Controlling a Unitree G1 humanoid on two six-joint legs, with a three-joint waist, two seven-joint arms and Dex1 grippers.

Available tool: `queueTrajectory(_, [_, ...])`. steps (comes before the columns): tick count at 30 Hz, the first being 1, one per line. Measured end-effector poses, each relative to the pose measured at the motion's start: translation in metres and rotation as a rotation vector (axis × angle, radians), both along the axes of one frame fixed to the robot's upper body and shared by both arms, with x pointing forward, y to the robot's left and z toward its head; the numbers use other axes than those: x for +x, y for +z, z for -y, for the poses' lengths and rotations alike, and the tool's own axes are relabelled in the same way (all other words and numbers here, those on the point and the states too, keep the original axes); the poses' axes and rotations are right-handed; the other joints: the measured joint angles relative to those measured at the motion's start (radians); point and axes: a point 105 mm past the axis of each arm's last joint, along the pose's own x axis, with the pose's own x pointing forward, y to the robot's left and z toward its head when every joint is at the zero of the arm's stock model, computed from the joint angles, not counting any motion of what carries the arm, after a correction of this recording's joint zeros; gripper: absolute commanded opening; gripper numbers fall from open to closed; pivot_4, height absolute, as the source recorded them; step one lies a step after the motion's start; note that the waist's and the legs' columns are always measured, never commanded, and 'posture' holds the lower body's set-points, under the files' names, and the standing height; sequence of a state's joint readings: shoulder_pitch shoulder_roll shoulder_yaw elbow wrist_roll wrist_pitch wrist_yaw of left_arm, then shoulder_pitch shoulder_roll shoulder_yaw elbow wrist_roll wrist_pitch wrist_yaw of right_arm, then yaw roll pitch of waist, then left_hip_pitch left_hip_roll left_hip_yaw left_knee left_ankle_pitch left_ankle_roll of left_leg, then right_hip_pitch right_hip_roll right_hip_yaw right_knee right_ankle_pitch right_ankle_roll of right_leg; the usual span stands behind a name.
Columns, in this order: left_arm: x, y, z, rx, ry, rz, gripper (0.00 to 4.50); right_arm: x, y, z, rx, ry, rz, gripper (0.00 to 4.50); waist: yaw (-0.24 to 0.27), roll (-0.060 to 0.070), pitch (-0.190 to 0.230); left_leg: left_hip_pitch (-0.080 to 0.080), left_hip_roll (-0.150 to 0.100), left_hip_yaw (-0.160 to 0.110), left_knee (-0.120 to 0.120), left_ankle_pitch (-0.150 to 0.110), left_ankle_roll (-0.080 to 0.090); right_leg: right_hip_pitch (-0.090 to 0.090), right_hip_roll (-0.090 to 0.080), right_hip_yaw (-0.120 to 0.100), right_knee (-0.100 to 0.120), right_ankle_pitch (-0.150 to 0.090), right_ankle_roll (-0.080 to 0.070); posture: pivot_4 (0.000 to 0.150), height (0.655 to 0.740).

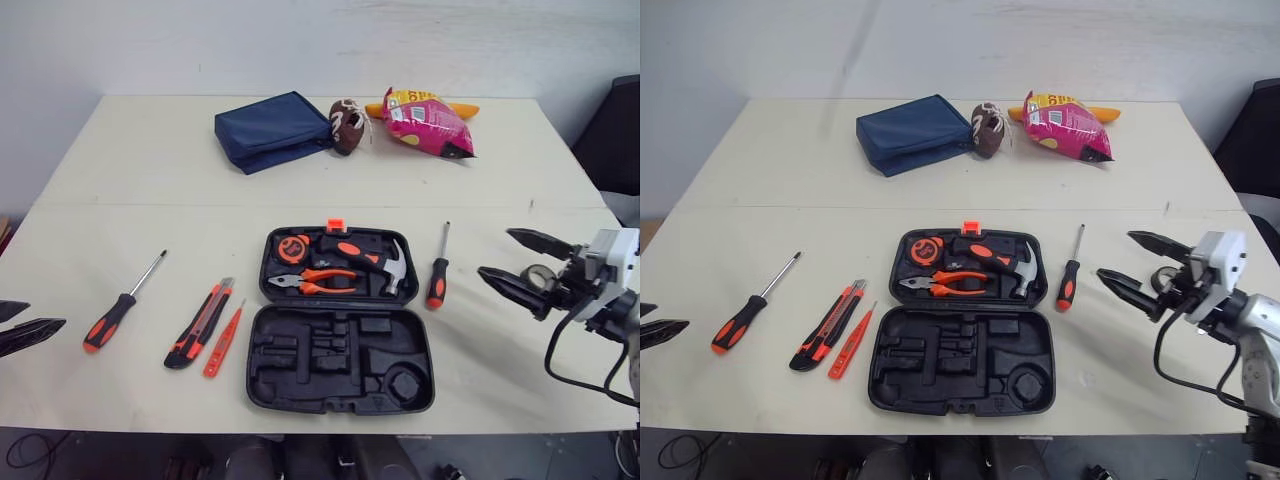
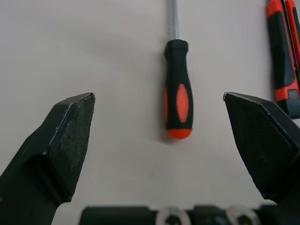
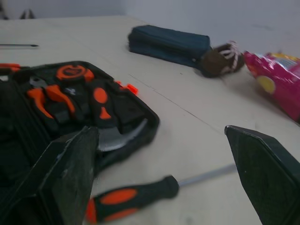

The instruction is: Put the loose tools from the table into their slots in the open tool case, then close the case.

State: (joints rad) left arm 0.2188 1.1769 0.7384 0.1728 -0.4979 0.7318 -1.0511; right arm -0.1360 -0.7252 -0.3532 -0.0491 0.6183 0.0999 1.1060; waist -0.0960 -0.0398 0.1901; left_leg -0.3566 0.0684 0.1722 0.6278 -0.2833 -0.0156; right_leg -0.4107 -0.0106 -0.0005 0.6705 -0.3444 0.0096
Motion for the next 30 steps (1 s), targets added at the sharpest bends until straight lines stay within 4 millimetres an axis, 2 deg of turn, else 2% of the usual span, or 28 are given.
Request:
queueTrajectory(2, [0.003, -0.009, 0.010, 0.010, -0.013, -0.036, 4.46, -0.006, 0.000, -0.021, 0.033, 0.096, 0.012, 4.50, 0.003, 0.000, 0.000, 0.000, 0.000, 0.000, 0.000, 0.000, 0.000, 0.000, 0.000, 0.000, 0.000, 0.000, 0.000, 0.150, 0.7400])
queueTrajectory(7, [0.011, -0.038, 0.027, 0.053, 0.008, -0.123, 4.46, -0.027, 0.001, -0.059, 0.016, 0.313, 0.095, 4.50, 0.012, 0.000, 0.000, -0.001, 0.000, 0.000, 0.001, 0.000, 0.000, 0.000, 0.000, 0.000, -0.001, 0.000, 0.000, 0.150, 0.7400])
queueTrajectory(11, [0.028, -0.040, 0.038, 0.091, 0.011, -0.117, 4.46, -0.039, -0.004, -0.072, -0.033, 0.427, 0.155, 4.50, 0.019, -0.001, 0.000, -0.001, -0.001, 0.000, 0.002, -0.001, 0.002, 0.001, 0.000, 0.000, -0.001, 0.000, 0.000, 0.150, 0.7400])
queueTrajectory(15, [0.031, -0.054, 0.045, 0.083, 0.023, -0.176, 4.46, -0.048, -0.009, -0.076, -0.067, 0.489, 0.190, 4.50, 0.018, -0.001, 0.000, -0.001, -0.001, 0.000, 0.001, 0.000, 0.001, 0.001, 0.000, 0.000, -0.001, 0.000, 0.000, 0.150, 0.7400])
queueTrajectory(18, [0.034, -0.055, 0.051, 0.085, 0.013, -0.200, 4.46, -0.052, -0.010, -0.079, -0.070, 0.510, 0.231, 4.50, 0.016, -0.001, 0.000, 0.000, -0.001, 0.000, 0.002, 0.000, 0.001, 0.001, 0.000, 0.000, 0.000, 0.000, 0.000, 0.150, 0.7400])
queueTrajectory(21, [0.038, -0.055, 0.057, 0.080, 0.002, -0.202, 3.60, -0.055, -0.012, -0.080, -0.076, 0.525, 0.244, 4.50, 0.019, -0.001, 0.000, 0.000, -0.001, 0.000, 0.002, 0.000, 0.001, 0.001, 0.000, 0.000, 0.001, 0.000, 0.000, 0.150, 0.7400])
queueTrajectory(27, [0.036, -0.057, 0.055, 0.096, 0.019, -0.223, 0.81, -0.058, -0.019, -0.077, -0.071, 0.519, 0.213, 4.50, 0.018, 0.000, 0.000, 0.000, -0.001, 0.000, 0.002, 0.000, 0.001, 0.001, -0.001, 0.001, 0.001, 0.000, 0.000, 0.150, 0.7400])
queueTrajectory(30, [0.036, -0.056, 0.054, 0.098, 0.020, -0.221, 0.77, -0.058, -0.020, -0.076, -0.073, 0.513, 0.215, 4.50, 0.017, 0.000, 0.000, 0.000, -0.001, 0.000, 0.003, 0.000, 0.001, 0.001, -0.001, 0.001, 0.002, 0.000, 0.000, 0.150, 0.7400])
